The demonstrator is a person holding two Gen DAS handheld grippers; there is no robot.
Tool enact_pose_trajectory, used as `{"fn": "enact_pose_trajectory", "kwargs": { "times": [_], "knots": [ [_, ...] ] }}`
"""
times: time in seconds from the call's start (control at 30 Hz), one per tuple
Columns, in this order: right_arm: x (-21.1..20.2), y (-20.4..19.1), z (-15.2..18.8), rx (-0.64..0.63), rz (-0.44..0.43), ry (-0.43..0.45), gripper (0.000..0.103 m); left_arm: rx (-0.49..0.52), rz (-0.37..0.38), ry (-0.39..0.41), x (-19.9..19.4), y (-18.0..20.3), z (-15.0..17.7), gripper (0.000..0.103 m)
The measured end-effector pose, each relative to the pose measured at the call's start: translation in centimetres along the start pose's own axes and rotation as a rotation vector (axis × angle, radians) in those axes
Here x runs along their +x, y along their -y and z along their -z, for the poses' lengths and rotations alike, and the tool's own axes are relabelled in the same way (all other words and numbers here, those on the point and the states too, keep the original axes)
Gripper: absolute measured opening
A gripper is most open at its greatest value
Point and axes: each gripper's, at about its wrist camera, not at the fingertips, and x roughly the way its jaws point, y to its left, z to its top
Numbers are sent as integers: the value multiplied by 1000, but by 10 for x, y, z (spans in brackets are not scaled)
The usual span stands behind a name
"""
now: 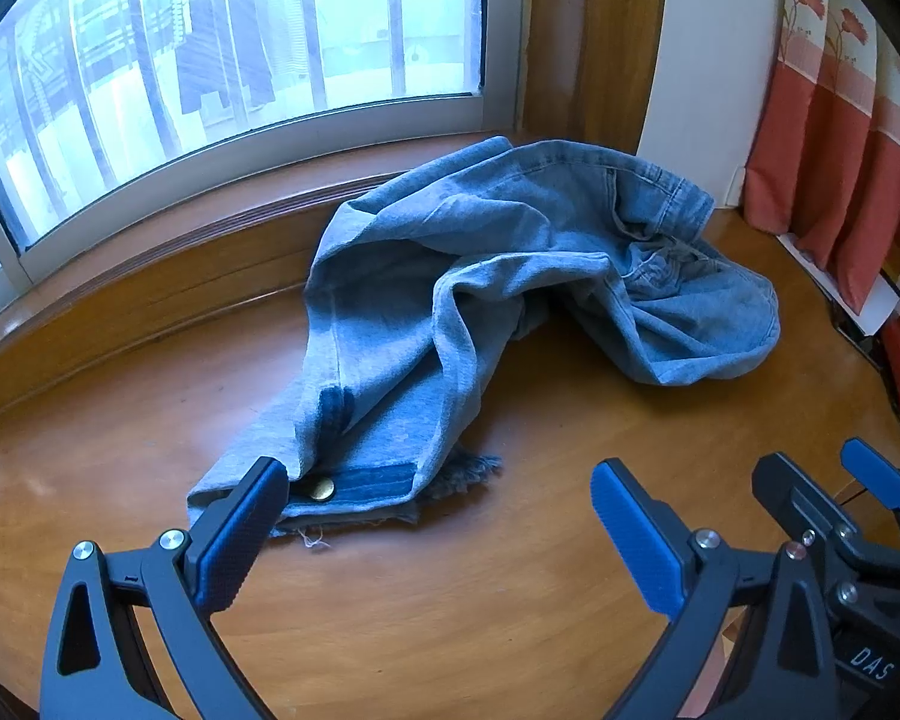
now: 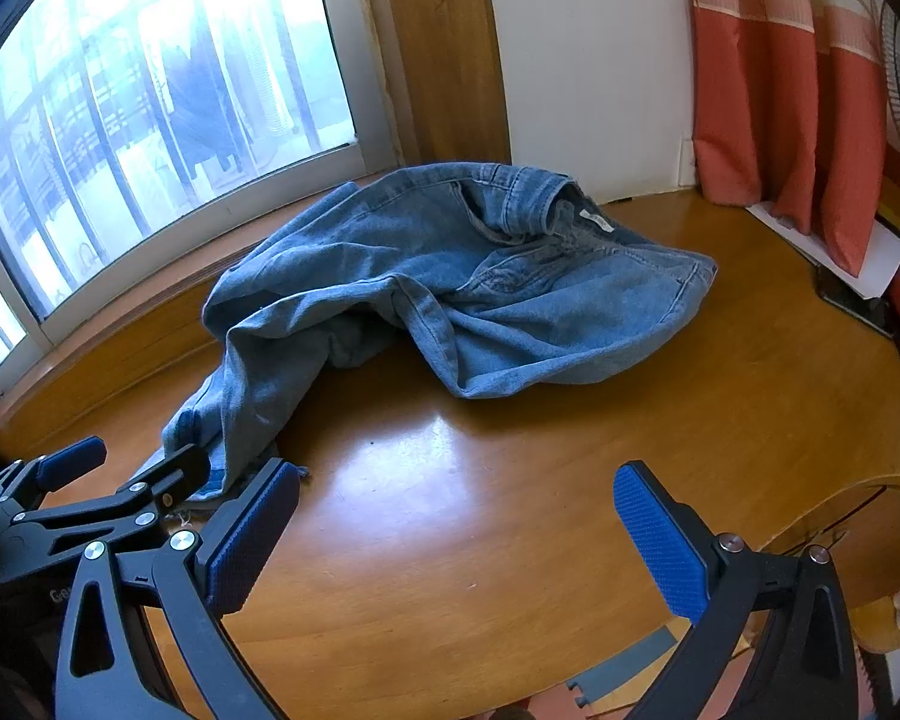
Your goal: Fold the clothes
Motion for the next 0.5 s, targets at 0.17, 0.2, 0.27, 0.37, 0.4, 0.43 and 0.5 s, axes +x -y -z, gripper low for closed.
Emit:
{"fn": "enact_pose_trajectory", "kwargs": {
  "times": [0.17,0.2,0.27,0.37,0.4,0.43,0.5],
  "knots": [
    [-2,-3,1,-1,4,5,103,2,0,3,-1,-2,0,103],
    [-2,-3,1,-2,5,5,103,2,1,3,-1,-2,0,103],
    [-3,-4,1,-2,6,5,103,1,1,4,-1,-3,0,103],
    [-3,-6,1,-4,8,5,103,0,3,3,-2,-5,1,103],
    [-3,-6,1,-4,9,5,103,0,3,3,-2,-5,1,103],
    [-4,-7,2,-5,9,5,103,0,4,3,-3,-6,1,103],
    [-4,-8,2,-6,9,4,103,-1,5,5,-3,-7,2,103]
  ]
}}
